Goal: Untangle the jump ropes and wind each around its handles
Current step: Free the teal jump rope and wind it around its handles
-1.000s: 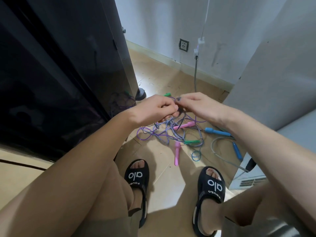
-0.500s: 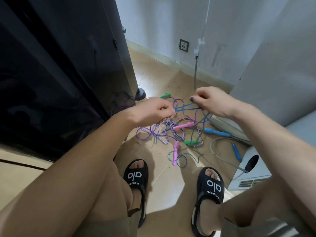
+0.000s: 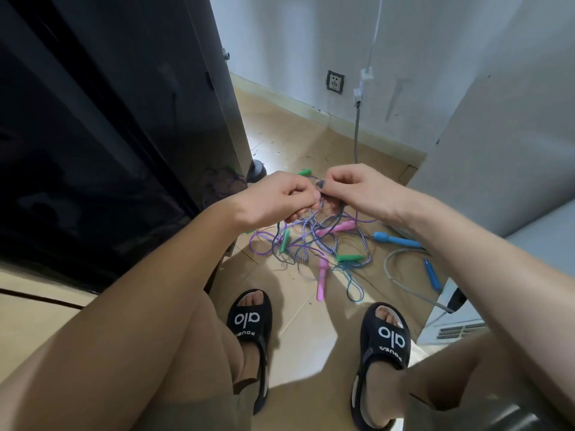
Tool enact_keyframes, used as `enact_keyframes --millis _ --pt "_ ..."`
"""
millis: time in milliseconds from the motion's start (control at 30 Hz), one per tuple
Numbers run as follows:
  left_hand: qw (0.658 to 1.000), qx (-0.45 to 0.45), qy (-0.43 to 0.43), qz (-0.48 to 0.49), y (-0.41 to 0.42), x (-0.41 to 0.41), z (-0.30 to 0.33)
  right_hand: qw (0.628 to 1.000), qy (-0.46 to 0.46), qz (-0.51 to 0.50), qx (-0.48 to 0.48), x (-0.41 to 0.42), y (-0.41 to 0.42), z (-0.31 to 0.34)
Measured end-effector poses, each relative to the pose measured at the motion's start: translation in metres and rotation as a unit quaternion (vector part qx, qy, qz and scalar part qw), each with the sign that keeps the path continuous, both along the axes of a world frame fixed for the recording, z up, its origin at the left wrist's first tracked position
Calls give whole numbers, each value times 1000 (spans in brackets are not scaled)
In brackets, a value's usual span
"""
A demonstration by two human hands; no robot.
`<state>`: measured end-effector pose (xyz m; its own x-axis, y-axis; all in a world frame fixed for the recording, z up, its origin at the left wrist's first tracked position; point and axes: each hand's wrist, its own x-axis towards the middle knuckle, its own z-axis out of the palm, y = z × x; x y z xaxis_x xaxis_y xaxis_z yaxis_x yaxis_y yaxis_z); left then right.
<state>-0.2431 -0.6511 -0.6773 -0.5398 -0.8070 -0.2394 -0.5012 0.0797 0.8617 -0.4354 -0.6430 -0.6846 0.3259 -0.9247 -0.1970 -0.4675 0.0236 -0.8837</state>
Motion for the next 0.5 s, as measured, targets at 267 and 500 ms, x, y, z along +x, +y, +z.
enact_keyframes --millis 267,500 --pt "1000 -8 -29 -7 -4 3 -4 999 22 3 35 -11 -4 1" --pt "998 -17 -50 -20 -4 2 -5 997 28 16 75 -18 -10 3"
